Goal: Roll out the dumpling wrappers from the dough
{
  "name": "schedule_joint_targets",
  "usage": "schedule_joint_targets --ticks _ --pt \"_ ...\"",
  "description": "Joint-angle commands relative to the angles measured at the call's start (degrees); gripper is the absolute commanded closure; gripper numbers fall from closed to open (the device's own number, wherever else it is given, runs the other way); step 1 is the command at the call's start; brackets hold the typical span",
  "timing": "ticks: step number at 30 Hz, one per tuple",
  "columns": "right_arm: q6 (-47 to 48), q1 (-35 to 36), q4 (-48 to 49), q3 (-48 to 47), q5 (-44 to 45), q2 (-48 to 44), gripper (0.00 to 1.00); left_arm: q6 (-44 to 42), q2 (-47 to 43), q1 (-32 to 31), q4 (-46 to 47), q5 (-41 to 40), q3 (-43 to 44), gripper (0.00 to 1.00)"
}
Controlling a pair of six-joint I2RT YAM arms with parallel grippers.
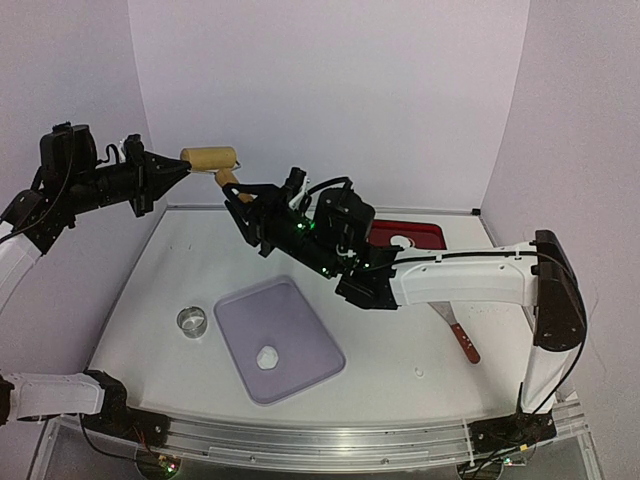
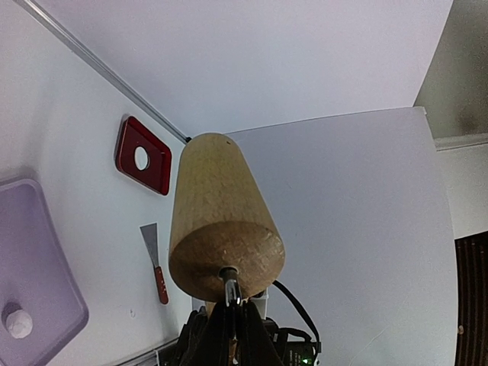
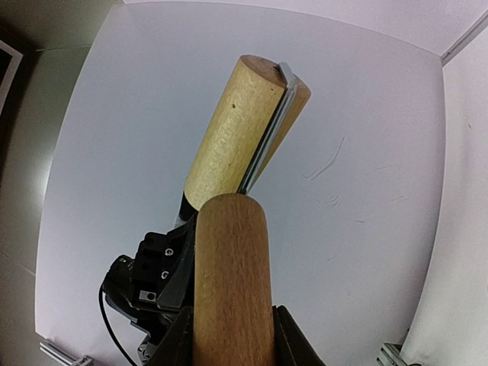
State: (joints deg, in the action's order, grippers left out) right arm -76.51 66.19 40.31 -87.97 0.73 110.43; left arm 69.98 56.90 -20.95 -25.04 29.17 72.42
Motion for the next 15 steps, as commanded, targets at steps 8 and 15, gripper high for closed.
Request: schedule_joint_targets --ticks 8,15 --pt "0.5 0.0 5.7 1.4 1.2 -4.1 0.62 -1.5 -1.7 -0.4 1.3 1.6 1.8 1.0" --pt "0.0 0.0 8.2 2.3 2.8 -4.2 0.63 -1.2 -2.0 -0.4 1.2 1.3 1.5 1.0"
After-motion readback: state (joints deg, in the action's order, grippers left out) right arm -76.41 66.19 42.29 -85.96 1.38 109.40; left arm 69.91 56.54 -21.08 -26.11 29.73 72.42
